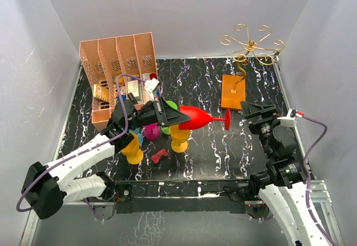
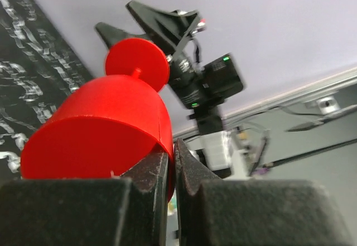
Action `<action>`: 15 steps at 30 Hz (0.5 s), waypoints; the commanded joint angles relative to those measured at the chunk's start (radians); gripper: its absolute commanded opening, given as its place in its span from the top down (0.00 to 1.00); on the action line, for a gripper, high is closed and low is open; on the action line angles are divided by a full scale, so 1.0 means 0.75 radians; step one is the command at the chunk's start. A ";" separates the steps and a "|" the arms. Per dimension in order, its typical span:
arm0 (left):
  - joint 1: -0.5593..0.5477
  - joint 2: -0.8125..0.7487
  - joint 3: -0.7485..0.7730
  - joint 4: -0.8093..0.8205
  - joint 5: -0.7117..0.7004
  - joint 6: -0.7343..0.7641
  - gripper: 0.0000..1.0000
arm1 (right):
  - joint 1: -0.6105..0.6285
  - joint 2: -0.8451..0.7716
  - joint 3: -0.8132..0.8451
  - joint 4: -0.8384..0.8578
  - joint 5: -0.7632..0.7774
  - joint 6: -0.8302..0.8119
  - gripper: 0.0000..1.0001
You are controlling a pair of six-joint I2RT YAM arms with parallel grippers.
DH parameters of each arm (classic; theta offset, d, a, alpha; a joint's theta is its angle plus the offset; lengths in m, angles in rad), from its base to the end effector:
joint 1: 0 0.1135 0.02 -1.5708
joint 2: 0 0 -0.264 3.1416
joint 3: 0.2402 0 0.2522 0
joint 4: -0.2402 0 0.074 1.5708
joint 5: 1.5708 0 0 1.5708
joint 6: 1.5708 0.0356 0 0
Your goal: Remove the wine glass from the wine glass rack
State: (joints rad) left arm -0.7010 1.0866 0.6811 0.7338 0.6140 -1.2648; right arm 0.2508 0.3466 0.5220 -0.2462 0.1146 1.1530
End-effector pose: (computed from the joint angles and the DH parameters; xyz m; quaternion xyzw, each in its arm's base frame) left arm 0.1728 -0.1727 0.3389 0.0817 0.6013 -0.7426 0.2835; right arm 0.1090 0.0237 0.2973 0.3536 0.6404 0.4074 0.5467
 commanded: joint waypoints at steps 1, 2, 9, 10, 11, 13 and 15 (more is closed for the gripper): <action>-0.167 -0.039 0.252 -0.605 -0.165 0.455 1.00 | 0.002 -0.014 0.179 -0.304 0.472 -0.253 0.21; -0.200 -0.016 0.290 -0.691 -0.201 0.501 1.00 | 0.001 -0.016 0.211 -0.329 0.556 -0.297 0.17; -0.466 0.183 0.534 -1.234 -0.536 0.726 1.00 | 0.004 -0.036 0.367 -0.347 0.937 -0.558 0.01; -0.506 0.213 0.577 -1.313 -0.606 0.755 1.00 | 0.003 -0.043 0.377 -0.347 0.964 -0.574 0.01; -0.543 0.246 0.623 -1.386 -0.675 0.780 1.00 | 0.003 -0.051 0.380 -0.347 0.982 -0.585 0.01; -0.614 0.312 0.727 -1.535 -0.805 0.827 1.00 | 0.003 -0.070 0.377 -0.347 1.002 -0.592 0.01; -0.672 0.400 0.826 -1.685 -0.941 0.855 1.00 | 0.004 -0.081 0.364 -0.348 1.007 -0.589 0.01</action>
State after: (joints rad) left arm -1.1282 1.3247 1.1587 -0.2245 0.1577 -0.7349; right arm 0.2508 0.3027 0.7761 -0.5053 0.7654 0.7700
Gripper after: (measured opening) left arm 0.038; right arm 0.984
